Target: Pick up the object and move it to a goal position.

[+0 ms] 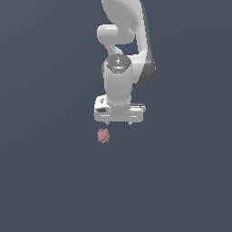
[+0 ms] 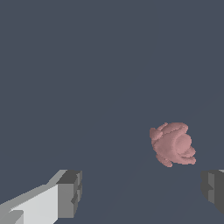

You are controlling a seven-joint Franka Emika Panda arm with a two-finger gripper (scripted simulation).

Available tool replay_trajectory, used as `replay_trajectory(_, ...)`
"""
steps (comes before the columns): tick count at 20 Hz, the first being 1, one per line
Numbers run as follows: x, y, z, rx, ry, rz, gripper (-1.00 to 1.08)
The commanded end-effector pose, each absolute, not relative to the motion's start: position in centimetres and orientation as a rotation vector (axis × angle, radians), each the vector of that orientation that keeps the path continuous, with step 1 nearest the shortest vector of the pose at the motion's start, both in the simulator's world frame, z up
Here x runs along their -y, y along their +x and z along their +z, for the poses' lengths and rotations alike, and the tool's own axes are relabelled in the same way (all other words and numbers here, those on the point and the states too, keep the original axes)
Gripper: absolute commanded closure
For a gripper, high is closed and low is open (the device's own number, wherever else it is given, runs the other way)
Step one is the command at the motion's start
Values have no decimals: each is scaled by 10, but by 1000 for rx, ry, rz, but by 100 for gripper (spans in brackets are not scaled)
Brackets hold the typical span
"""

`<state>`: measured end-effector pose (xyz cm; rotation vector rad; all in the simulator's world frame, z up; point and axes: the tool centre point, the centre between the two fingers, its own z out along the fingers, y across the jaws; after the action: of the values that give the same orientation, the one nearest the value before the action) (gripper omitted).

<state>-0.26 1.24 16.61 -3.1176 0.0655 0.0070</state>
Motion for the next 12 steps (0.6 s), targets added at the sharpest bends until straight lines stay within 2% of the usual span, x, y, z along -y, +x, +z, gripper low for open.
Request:
replay_trajectory(1, -12, -3, 166, -65, -3118, 7, -92)
replay_trajectory(12, -11, 3, 190, -30, -3127, -24, -92)
